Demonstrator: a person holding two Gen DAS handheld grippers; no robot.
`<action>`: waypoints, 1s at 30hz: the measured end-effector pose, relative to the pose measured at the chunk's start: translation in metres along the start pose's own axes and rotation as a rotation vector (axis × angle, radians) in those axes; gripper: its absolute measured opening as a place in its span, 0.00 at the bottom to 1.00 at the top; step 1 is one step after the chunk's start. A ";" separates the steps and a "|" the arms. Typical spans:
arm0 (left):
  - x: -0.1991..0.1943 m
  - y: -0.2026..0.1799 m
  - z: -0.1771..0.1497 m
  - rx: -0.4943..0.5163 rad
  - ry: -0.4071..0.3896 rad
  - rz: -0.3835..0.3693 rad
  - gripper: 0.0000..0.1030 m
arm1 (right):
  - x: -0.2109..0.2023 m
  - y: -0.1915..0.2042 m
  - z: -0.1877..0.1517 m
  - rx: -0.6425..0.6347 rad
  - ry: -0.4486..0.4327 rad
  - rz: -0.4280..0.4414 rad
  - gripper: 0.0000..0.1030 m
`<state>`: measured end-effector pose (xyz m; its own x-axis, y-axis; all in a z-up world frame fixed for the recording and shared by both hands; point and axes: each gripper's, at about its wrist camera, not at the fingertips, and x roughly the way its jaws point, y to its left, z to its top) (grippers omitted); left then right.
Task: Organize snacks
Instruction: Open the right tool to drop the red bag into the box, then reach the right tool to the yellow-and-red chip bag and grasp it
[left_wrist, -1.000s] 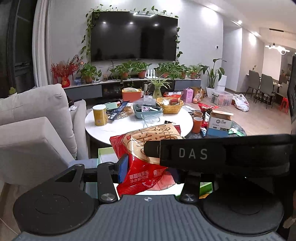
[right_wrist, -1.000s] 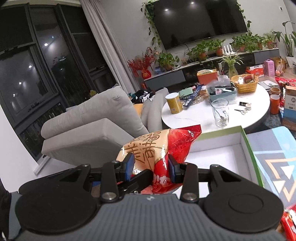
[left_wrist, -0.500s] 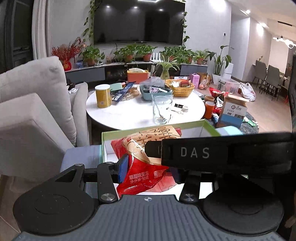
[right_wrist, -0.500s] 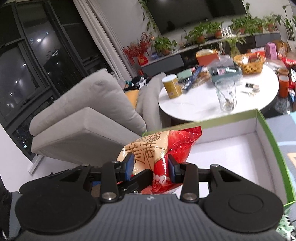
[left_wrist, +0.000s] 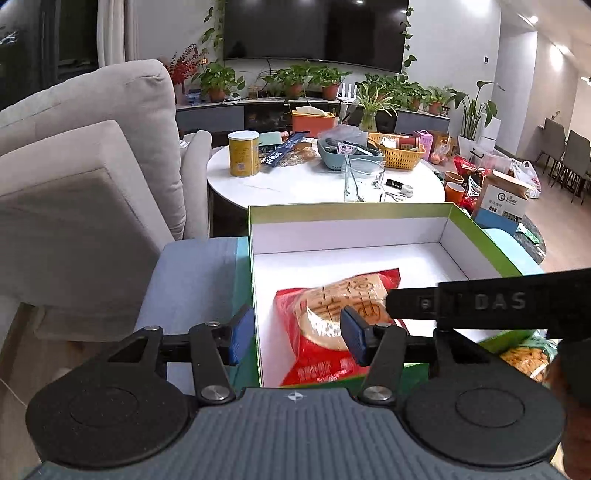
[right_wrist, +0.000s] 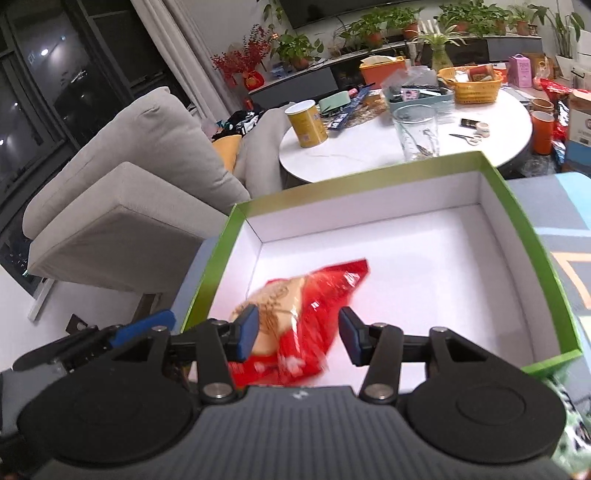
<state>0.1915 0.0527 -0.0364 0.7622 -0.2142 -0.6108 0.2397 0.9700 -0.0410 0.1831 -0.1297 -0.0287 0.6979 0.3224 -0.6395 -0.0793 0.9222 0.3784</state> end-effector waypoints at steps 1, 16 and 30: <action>-0.003 -0.001 -0.001 -0.003 -0.003 0.001 0.47 | -0.007 -0.001 -0.002 0.002 -0.002 -0.006 0.48; -0.078 -0.032 -0.017 -0.001 -0.059 -0.007 0.60 | -0.083 0.006 -0.030 -0.145 -0.058 -0.036 0.48; -0.137 -0.061 -0.052 0.028 -0.083 -0.003 0.60 | -0.127 0.000 -0.074 -0.112 -0.024 -0.002 0.48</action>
<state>0.0409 0.0284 0.0085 0.8082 -0.2271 -0.5434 0.2579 0.9660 -0.0202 0.0420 -0.1548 0.0028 0.7149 0.3166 -0.6235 -0.1558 0.9413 0.2994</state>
